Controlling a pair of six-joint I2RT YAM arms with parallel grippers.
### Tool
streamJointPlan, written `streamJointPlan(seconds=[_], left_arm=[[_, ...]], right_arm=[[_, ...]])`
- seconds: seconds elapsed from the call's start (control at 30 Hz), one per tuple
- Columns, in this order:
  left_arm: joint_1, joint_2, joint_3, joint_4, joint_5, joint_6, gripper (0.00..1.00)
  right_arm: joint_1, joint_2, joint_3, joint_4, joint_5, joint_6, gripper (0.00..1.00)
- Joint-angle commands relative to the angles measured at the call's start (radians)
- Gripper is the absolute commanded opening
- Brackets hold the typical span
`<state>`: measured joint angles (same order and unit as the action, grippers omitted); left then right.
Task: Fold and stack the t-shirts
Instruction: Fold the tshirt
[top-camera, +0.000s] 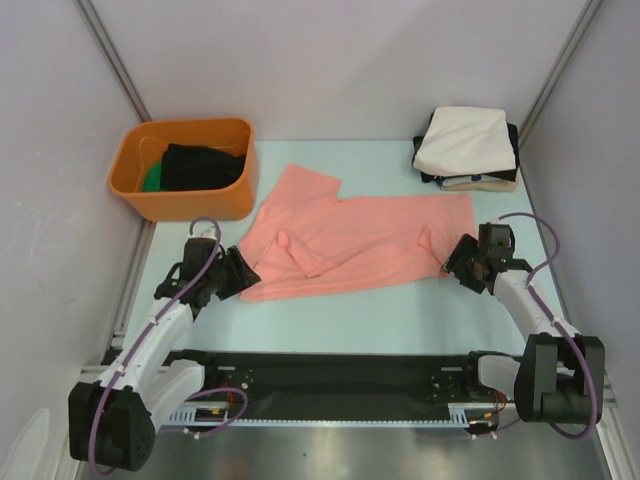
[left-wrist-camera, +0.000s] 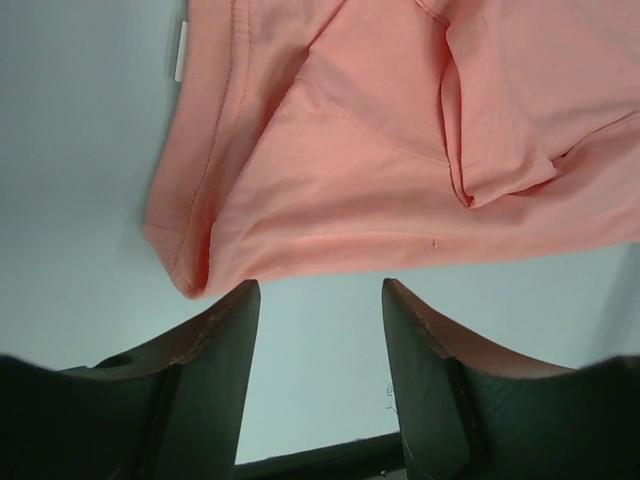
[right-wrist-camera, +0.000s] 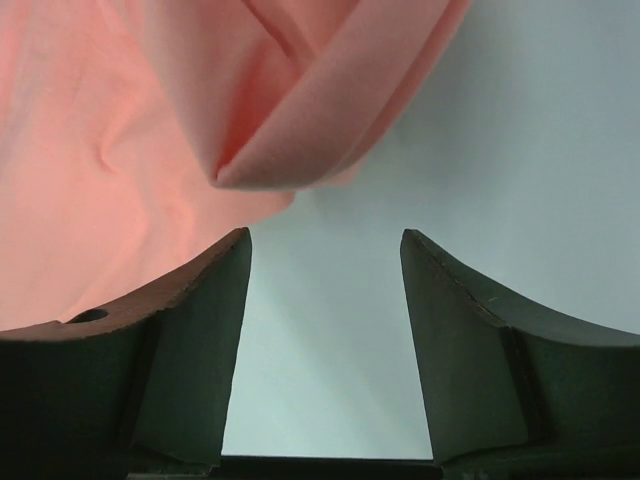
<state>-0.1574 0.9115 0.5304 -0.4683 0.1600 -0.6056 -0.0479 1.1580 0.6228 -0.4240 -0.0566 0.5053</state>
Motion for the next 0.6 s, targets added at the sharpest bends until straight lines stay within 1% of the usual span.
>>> streamJointPlan(seconds=[0.0,0.1,0.17,0.2,0.23,0.3,0.33,0.43,0.47,0.5,0.53,0.57], left_arm=[[0.004,-0.022,0.006,0.048,-0.004,-0.02,0.57],[0.004,-0.026,0.006,0.051,-0.007,-0.017,0.57],[0.004,-0.023,0.006,0.054,-0.005,-0.016,0.57],[0.002,-0.017,0.006,0.054,-0.005,-0.014,0.57],[0.004,-0.016,0.006,0.057,-0.005,-0.013,0.57],[0.004,-0.016,0.006,0.059,-0.008,-0.011,0.57],[0.004,-0.014,0.005,0.06,-0.01,-0.011,0.57],[0.002,-0.011,0.005,0.065,-0.011,-0.008,0.56],[0.004,-0.008,0.005,0.065,-0.011,-0.008,0.55],[0.004,-0.005,0.005,0.066,-0.008,-0.006,0.55],[0.002,-0.003,0.005,0.069,-0.008,-0.006,0.55],[0.004,0.004,0.006,0.068,-0.007,-0.005,0.54]], right_arm=[[-0.009,0.032,0.043,0.094,0.049,0.001,0.65],[-0.02,0.095,0.078,0.126,0.09,-0.014,0.59],[-0.03,0.129,0.097,0.152,0.081,-0.025,0.45],[-0.033,0.15,0.101,0.162,0.075,-0.03,0.27],[-0.036,0.157,0.11,0.169,0.069,-0.033,0.19],[-0.055,0.161,0.124,0.182,0.067,-0.051,0.05],[-0.067,0.163,0.136,0.18,0.067,-0.054,0.0],[-0.136,0.169,0.198,0.163,0.031,-0.062,0.0],[-0.159,0.177,0.242,0.148,0.023,-0.059,0.0],[-0.217,0.187,0.265,0.139,0.015,-0.041,0.0],[-0.24,0.199,0.285,0.139,0.008,-0.031,0.0],[-0.262,0.248,0.305,0.155,0.02,-0.022,0.0]])
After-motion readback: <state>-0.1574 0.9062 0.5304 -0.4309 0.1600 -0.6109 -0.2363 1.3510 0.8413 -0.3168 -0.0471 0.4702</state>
